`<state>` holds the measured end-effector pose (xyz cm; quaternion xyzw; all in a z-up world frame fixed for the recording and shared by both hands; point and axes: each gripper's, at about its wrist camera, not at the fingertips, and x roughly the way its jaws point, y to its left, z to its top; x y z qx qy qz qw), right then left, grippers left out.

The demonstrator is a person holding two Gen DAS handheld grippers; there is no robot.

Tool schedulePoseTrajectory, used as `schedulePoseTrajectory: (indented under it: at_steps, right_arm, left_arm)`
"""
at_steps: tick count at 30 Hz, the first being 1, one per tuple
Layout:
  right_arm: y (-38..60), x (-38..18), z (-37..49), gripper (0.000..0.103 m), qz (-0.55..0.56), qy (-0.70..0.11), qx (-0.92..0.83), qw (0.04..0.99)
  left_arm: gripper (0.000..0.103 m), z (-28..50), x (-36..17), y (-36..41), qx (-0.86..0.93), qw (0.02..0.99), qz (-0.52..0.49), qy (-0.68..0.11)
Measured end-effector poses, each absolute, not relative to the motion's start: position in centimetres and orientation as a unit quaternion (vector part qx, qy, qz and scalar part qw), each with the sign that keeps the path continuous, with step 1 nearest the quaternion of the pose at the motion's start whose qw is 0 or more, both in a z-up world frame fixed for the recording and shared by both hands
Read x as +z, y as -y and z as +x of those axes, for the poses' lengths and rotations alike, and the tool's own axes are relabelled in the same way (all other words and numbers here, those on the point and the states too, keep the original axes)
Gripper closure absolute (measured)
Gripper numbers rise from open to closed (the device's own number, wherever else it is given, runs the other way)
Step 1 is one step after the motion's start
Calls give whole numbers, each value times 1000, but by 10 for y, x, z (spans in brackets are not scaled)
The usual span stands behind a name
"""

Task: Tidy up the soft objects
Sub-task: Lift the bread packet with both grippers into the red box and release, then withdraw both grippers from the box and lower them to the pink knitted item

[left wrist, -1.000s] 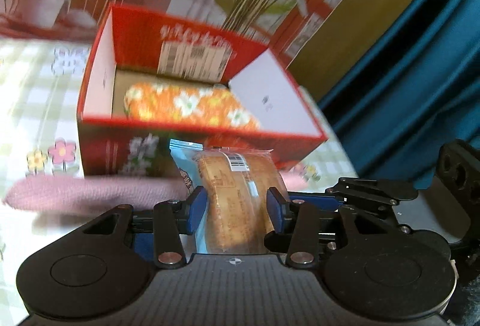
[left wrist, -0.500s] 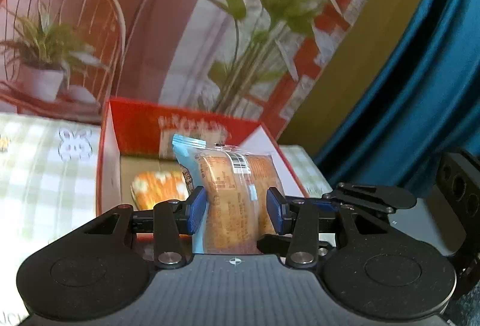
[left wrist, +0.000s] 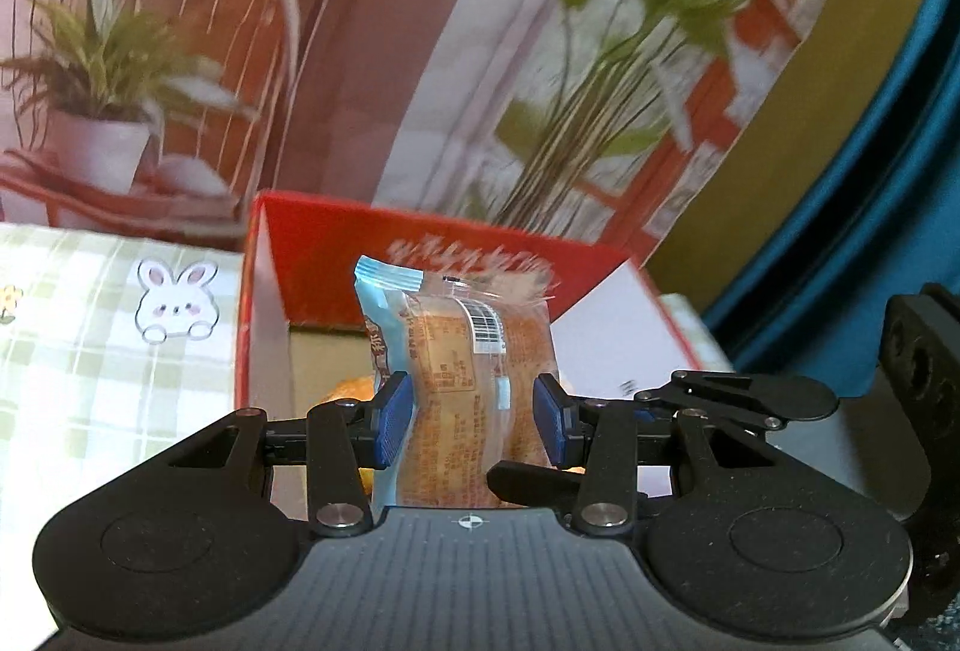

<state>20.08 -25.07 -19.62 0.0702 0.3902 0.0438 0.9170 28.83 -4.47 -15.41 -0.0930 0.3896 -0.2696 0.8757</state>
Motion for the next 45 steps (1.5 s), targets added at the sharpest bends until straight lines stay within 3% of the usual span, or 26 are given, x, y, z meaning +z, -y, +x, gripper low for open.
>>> schedulePoseTrajectory:
  at_steps: [7, 19, 32, 45]
  right_arm:
    - [254, -225, 216, 63, 104, -428, 42, 897]
    - [251, -234, 217, 60, 122, -442, 27, 888]
    - [236, -197, 154, 51, 64, -372, -50, 925]
    - [232, -188, 63, 51, 70, -312, -104, 942]
  left_arm:
    - [57, 302, -178, 44, -254, 864, -74, -428]
    - [54, 290, -169, 52, -241, 882, -15, -404]
    - [47, 231, -134, 39, -213, 919, 22, -331]
    - [46, 184, -150, -12, -158, 926, -36, -341]
